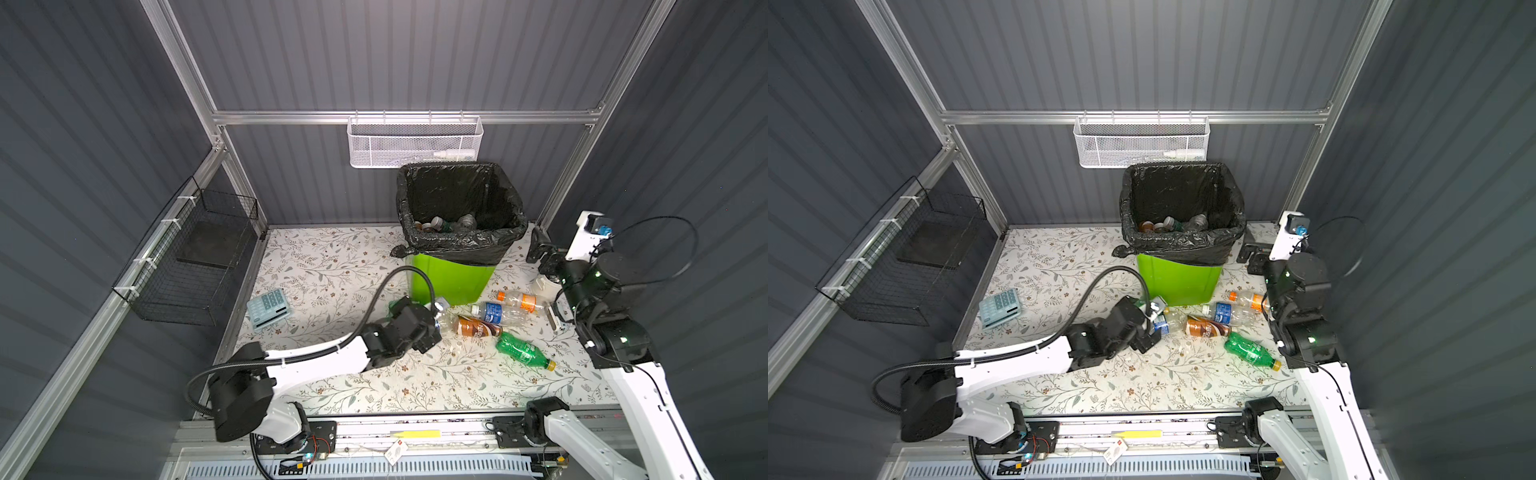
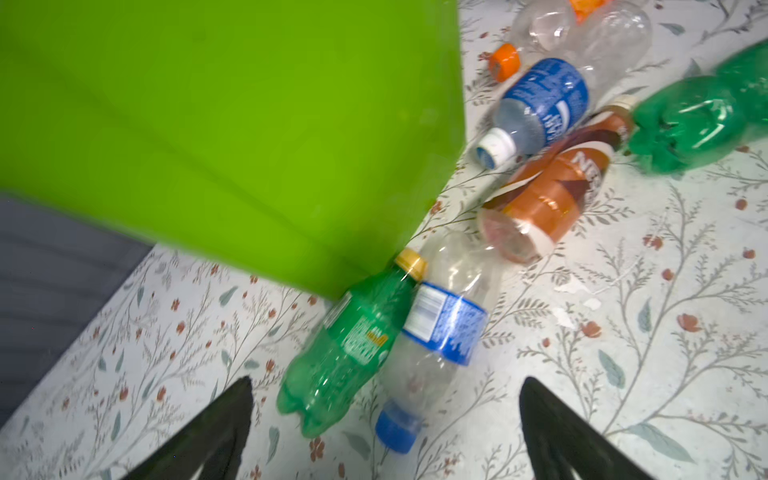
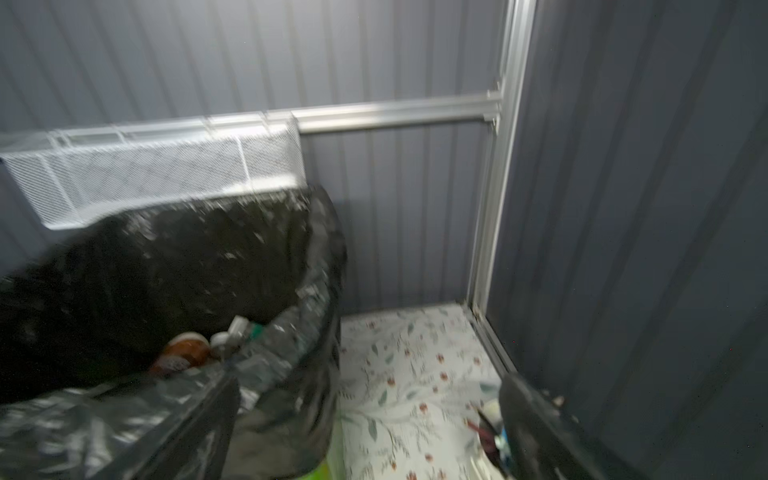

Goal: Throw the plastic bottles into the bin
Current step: 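Lower the left gripper onto the green yellow-cap bottle while the right arm withdraws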

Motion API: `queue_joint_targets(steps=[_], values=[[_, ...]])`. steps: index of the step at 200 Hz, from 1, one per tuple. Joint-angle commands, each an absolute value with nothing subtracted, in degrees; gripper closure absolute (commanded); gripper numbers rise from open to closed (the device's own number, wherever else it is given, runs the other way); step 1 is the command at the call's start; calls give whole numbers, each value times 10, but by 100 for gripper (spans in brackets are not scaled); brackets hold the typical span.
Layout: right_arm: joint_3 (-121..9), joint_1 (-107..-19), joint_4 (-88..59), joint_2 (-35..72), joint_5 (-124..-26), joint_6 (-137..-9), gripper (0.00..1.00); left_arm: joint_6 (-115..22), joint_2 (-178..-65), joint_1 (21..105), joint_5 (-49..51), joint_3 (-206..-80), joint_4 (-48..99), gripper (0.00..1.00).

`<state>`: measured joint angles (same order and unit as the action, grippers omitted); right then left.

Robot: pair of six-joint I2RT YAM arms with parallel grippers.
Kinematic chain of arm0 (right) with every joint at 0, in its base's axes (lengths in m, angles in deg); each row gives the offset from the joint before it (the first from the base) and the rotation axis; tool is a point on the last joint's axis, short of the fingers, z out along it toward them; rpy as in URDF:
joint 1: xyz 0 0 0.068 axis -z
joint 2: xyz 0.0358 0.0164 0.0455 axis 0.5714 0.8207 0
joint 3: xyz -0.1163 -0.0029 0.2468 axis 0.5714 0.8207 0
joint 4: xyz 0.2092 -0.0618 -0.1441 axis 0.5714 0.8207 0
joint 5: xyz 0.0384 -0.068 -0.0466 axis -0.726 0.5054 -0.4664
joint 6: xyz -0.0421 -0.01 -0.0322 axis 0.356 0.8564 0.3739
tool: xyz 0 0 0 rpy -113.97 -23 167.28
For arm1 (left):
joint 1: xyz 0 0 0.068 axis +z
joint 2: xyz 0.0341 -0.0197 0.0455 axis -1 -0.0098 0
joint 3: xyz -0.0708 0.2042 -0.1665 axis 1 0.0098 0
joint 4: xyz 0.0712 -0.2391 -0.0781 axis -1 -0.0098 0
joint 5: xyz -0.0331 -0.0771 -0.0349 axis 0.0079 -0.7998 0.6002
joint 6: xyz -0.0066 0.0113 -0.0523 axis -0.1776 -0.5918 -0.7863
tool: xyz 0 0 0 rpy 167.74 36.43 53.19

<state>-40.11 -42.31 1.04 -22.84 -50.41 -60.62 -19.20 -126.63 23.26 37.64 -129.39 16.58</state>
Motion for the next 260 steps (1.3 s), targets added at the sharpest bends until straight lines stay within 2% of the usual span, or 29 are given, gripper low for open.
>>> queue_joint_targets(steps=[1,46,107,159,242,260], values=[[-378,-386,37,-274,-504,-665,1,-120,-1317,202,382,-1347,151,0],[-337,-289,60,-322,-554,-706,1,-43,-1451,183,222,-1486,136,0],[-330,-227,63,-317,-645,-722,1,68,-1619,161,110,-1650,154,0],[-322,-221,51,-300,-685,-732,1,122,-1717,145,96,-1739,163,0],[-310,-217,50,-296,-712,-741,1,153,-1813,138,106,-1855,122,0],[-308,-216,50,-297,-713,-740,1,152,-1817,136,101,-1857,115,3]])
